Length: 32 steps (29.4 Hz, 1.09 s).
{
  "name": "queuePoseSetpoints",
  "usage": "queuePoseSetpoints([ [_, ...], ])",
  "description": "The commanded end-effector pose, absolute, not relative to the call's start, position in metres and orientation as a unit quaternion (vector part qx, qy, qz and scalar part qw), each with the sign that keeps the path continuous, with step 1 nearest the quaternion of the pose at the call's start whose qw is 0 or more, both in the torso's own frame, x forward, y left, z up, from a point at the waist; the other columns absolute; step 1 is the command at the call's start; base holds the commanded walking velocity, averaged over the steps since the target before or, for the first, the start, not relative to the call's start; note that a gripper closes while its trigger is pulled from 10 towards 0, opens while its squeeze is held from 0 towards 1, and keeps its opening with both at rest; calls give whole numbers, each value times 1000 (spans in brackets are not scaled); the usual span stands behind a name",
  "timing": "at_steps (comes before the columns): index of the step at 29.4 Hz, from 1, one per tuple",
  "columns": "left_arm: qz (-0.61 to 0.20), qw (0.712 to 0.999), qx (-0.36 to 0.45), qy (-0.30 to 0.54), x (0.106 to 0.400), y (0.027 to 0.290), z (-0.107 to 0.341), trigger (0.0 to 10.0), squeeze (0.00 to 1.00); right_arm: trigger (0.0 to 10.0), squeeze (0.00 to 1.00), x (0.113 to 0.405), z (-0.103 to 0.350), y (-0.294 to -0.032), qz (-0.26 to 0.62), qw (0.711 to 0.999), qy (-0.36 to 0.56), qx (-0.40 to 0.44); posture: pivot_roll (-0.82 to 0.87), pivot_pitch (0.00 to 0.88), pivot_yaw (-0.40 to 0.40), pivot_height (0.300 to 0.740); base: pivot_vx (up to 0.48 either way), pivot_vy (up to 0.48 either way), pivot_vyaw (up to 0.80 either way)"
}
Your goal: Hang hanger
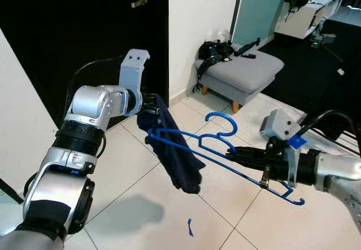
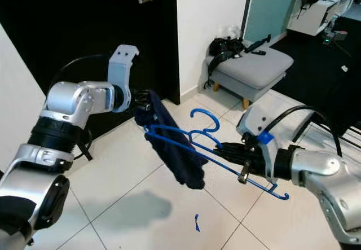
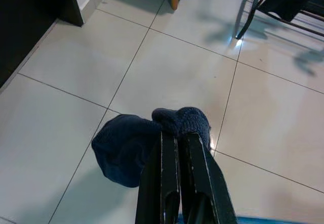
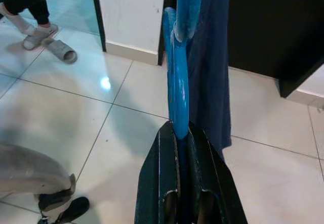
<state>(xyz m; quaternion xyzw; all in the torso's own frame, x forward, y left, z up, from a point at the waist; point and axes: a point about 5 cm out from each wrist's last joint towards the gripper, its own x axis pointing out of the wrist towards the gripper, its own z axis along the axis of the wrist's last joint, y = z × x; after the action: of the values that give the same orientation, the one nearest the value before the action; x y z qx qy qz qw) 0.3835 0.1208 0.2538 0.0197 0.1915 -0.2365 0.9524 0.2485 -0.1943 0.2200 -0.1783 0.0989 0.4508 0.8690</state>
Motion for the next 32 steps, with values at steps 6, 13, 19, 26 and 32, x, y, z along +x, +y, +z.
queuePoseSetpoints([
  [6,-249,954,34,164,380,120,272,10000,0,10000,0,255,232,-204,411,888,88,-185,32,59,6,740,0,0,0],
  [13,-292,945,32,145,370,107,284,10000,0,10000,0,265,237,-207,381,903,73,-183,37,59,4,740,0,0,0],
  [19,-300,943,37,139,366,106,288,10000,0,10000,0,277,238,-205,346,917,65,-185,46,54,3,740,0,0,0],
  [26,-296,944,47,140,366,107,286,10000,0,10000,0,277,240,-205,344,919,65,-182,42,57,4,740,0,0,0],
  [32,-282,947,89,129,368,112,284,10000,0,10000,0,275,241,-204,352,918,61,-174,37,58,7,740,0,0,0],
])
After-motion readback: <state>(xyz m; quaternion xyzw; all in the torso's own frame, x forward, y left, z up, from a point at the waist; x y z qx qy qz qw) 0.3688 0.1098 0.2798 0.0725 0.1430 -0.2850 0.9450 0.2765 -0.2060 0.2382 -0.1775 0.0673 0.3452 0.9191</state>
